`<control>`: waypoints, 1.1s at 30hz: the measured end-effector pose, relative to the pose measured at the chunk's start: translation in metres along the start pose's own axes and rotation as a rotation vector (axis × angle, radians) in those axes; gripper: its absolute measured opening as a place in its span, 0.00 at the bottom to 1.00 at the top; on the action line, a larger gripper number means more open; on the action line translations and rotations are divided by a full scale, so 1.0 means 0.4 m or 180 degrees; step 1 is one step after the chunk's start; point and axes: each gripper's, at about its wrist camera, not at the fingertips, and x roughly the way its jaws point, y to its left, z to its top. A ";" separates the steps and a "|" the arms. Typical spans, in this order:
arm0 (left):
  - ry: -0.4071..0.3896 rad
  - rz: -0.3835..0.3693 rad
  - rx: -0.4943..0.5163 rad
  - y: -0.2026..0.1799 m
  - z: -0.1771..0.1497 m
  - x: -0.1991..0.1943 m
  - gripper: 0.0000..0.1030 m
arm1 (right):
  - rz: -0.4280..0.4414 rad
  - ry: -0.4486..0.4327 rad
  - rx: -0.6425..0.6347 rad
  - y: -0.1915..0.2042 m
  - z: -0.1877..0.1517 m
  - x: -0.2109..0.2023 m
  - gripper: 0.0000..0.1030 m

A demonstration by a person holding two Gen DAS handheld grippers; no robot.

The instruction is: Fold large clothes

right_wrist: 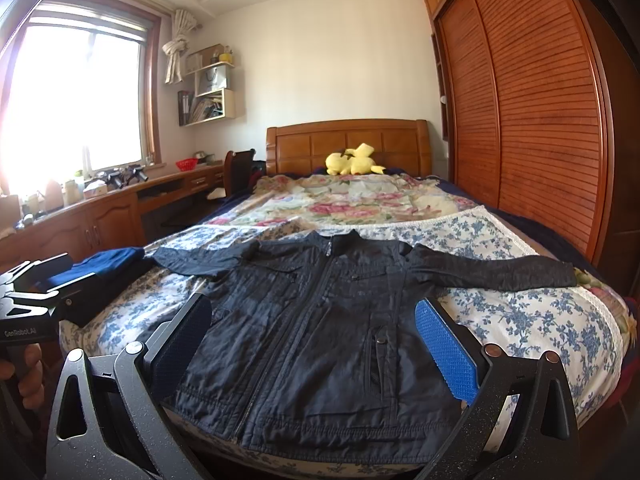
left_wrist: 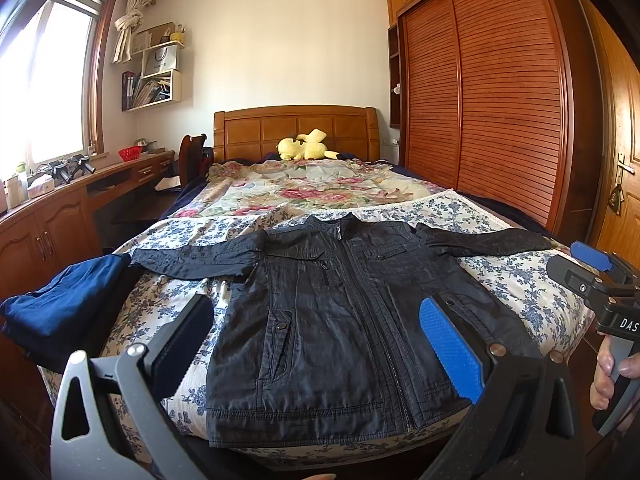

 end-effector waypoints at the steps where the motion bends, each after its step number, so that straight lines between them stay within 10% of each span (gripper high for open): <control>1: 0.0001 -0.0001 0.0002 -0.001 0.000 0.001 1.00 | 0.0004 0.0002 0.0002 0.000 0.000 0.000 1.00; 33: -0.0013 -0.0005 0.0028 -0.007 0.013 -0.012 1.00 | 0.0004 -0.0001 0.0004 -0.002 0.001 0.001 1.00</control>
